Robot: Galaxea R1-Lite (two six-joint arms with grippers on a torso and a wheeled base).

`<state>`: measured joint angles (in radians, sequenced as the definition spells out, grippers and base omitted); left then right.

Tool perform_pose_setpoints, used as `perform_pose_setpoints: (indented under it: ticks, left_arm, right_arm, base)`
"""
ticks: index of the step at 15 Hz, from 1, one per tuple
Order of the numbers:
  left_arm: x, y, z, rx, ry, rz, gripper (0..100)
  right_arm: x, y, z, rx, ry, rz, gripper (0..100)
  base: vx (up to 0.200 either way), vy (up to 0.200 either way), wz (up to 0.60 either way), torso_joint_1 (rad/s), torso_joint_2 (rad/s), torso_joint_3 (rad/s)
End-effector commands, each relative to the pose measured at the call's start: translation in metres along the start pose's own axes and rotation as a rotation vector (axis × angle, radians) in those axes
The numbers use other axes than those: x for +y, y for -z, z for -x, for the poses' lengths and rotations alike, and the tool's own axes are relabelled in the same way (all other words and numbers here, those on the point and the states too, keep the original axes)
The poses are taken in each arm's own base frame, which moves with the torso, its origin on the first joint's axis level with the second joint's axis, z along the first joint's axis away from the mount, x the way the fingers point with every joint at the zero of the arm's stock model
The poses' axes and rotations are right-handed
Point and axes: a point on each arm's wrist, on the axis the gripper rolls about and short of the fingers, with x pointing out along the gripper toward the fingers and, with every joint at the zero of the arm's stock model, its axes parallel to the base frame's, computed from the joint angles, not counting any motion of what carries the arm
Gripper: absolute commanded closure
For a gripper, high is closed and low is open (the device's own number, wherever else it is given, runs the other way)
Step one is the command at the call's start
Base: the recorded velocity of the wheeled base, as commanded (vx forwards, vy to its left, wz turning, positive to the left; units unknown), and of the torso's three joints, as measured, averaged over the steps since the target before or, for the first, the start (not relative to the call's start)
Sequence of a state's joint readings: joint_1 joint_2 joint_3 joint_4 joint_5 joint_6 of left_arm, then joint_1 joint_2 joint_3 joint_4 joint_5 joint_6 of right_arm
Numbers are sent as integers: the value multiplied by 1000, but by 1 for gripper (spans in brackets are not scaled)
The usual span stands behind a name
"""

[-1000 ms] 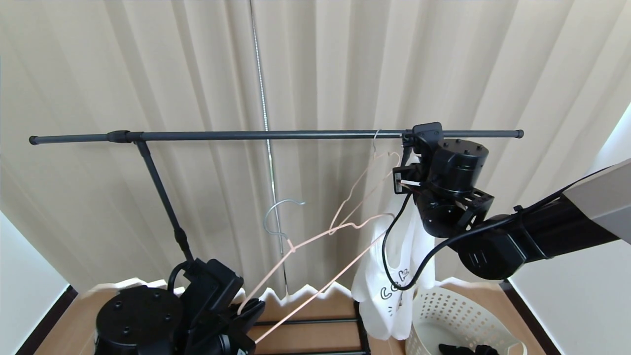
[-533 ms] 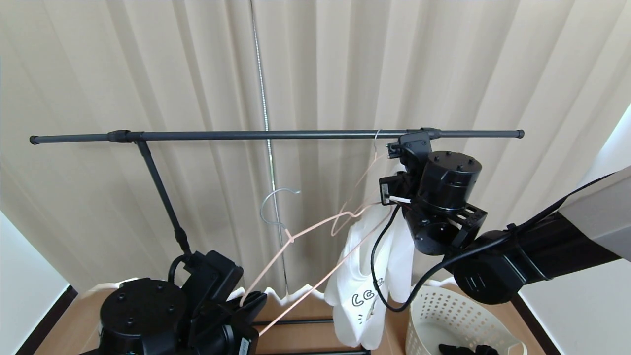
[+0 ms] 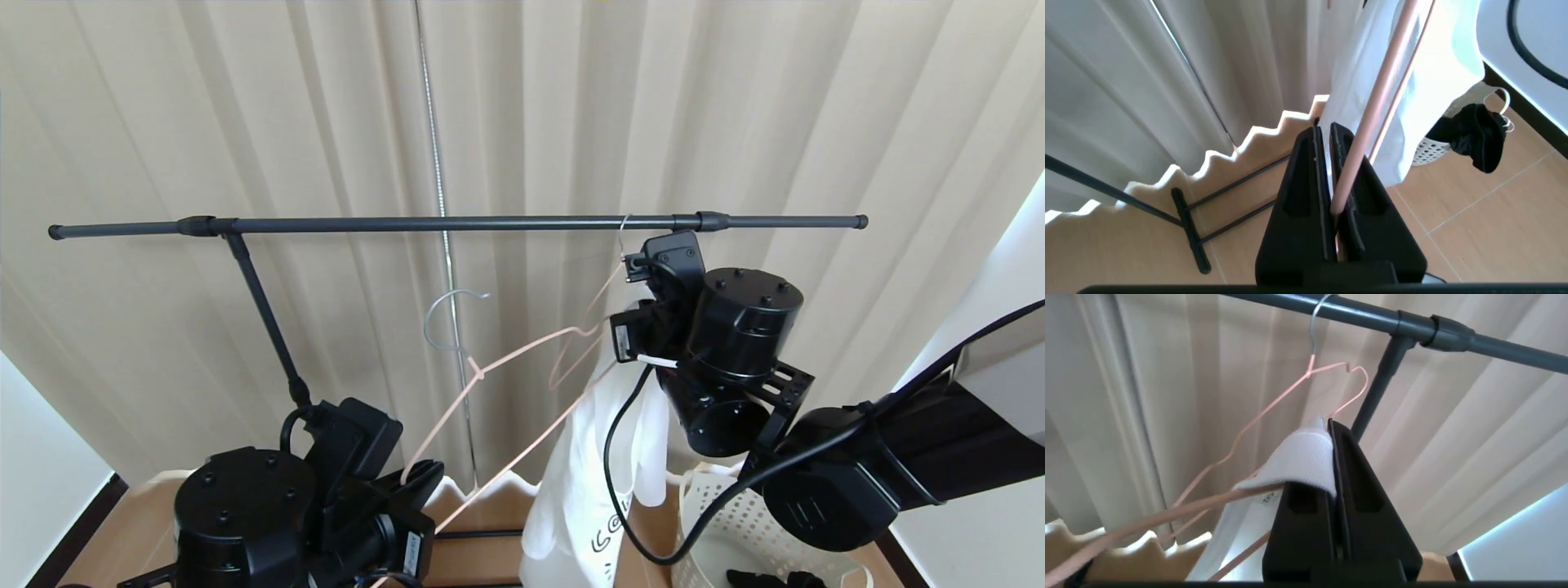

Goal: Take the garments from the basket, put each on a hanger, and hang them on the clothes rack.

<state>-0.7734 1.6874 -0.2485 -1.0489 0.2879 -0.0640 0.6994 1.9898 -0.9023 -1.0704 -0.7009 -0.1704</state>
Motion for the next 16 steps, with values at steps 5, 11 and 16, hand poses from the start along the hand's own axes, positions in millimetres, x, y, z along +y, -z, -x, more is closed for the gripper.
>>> perform_pose_setpoints:
  ticks: [5, 11, 16]
  left_arm:
    - [-1, 4, -3, 20, -8, -6, 100]
    - [-1, 4, -3, 18, -5, -6, 100]
    - [-1, 4, -4, 18, -7, -6, 100]
  right_arm:
    - [22, 0, 26, -2, -90, 13, 100]
    - [57, -3, 65, -22, -236, 8, 100]
    - [82, -24, 114, -115, -389, -107, 100]
  base:
    - [0, 0, 0, 0, 0, 0]
    - [0, 0, 0, 0, 0, 0]
    - [0, 0, 0, 0, 0, 0]
